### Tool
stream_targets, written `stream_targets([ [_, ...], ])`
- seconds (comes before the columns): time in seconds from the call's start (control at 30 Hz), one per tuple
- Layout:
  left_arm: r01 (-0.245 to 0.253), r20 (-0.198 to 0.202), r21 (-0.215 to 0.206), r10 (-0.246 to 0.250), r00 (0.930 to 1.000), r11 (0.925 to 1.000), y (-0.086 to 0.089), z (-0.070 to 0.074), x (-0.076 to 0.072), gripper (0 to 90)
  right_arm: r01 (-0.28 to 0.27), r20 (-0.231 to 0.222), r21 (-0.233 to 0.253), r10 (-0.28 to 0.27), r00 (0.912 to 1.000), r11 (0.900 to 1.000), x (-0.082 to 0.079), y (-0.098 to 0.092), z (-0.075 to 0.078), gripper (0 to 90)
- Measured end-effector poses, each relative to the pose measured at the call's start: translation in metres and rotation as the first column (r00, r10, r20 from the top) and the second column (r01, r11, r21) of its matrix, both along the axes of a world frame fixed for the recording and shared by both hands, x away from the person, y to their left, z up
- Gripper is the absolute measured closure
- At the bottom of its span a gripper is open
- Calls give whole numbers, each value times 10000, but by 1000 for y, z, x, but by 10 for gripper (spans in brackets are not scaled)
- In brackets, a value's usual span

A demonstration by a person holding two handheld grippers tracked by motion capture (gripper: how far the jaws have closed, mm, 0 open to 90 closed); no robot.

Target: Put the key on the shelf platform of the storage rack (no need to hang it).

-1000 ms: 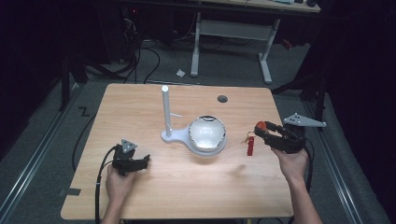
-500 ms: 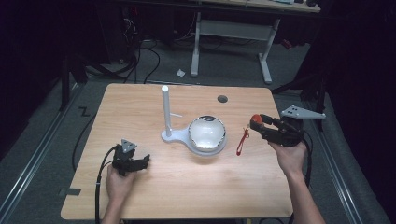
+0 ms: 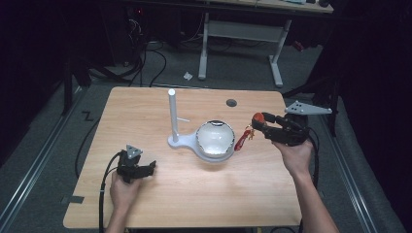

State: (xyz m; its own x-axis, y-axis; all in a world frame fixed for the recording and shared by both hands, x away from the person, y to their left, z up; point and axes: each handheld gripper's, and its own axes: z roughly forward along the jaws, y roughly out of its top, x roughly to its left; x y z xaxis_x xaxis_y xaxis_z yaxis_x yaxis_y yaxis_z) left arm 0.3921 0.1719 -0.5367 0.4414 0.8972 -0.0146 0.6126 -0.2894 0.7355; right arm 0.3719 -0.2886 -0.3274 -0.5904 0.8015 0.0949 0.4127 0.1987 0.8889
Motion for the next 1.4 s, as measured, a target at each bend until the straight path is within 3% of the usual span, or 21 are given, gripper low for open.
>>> stream_targets([
  [0.27,-1,1,-1,1,10000,10000,0,0,0,213,-453,66,-51,453,9989,9990,7,17,7,481],
  [0.67,-1,3,1,1,10000,10000,0,0,0,213,-659,43,-243,660,9978,9975,19,37,10,480],
  [1.4,6,1,-13,-6,10000,10000,0,0,0,215,-730,-439,-402,712,9965,9965,46,62,-13,479],
])
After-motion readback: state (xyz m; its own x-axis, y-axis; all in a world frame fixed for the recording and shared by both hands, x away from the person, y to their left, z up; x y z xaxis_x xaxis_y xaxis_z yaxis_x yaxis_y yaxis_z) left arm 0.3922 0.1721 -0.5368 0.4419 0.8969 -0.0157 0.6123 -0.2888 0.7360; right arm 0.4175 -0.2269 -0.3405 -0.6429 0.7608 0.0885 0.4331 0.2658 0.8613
